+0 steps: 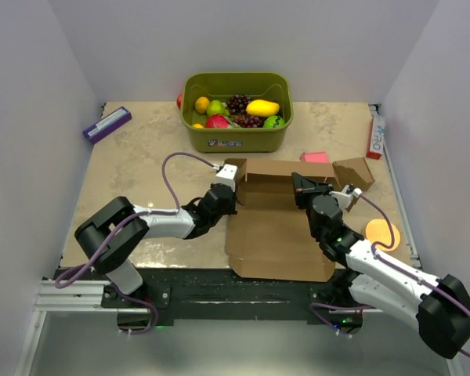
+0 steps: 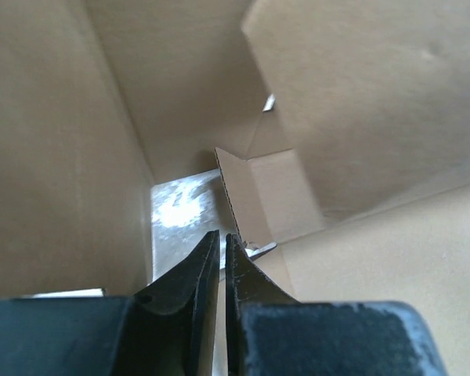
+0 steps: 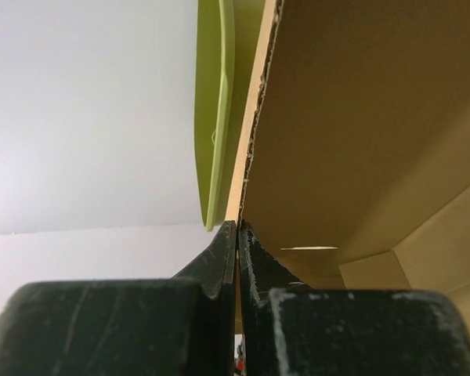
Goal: Fold the paper box
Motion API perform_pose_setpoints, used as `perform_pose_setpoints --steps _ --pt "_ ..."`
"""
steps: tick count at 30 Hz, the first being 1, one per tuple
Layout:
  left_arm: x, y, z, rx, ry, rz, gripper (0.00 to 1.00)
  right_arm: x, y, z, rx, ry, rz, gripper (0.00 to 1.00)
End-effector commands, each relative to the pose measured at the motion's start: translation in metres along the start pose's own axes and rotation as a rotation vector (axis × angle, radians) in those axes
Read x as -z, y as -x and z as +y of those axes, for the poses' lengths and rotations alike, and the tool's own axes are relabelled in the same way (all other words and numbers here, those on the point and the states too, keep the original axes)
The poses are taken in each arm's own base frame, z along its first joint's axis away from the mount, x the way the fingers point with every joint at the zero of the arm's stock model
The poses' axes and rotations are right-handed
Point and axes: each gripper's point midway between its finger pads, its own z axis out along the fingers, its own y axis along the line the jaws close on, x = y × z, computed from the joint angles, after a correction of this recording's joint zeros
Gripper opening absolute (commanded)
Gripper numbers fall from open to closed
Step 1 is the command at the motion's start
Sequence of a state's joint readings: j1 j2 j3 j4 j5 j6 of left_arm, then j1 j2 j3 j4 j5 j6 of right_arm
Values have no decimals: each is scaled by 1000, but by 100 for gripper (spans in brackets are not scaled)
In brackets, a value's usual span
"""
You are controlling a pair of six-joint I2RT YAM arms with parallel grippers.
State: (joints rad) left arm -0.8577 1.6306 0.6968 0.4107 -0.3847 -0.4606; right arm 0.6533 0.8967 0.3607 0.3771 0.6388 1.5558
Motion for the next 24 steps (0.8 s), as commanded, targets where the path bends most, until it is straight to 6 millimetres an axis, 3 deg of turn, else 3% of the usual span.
perform_pose_setpoints --steps 1,9,16,24 --pt "-10 22 -21 34 -69 -71 11 0 8 -12 23 -22 -37 0" --pt "-11 24 -63 36 -169 -115 11 0 8 -17 30 -33 -37 0" --pt "-9 18 -59 50 -153 -102 11 2 11 -18 33 -35 -43 0" --pt "46 47 -47 79 -208 -170 15 6 16 -19 21 -32 -55 0"
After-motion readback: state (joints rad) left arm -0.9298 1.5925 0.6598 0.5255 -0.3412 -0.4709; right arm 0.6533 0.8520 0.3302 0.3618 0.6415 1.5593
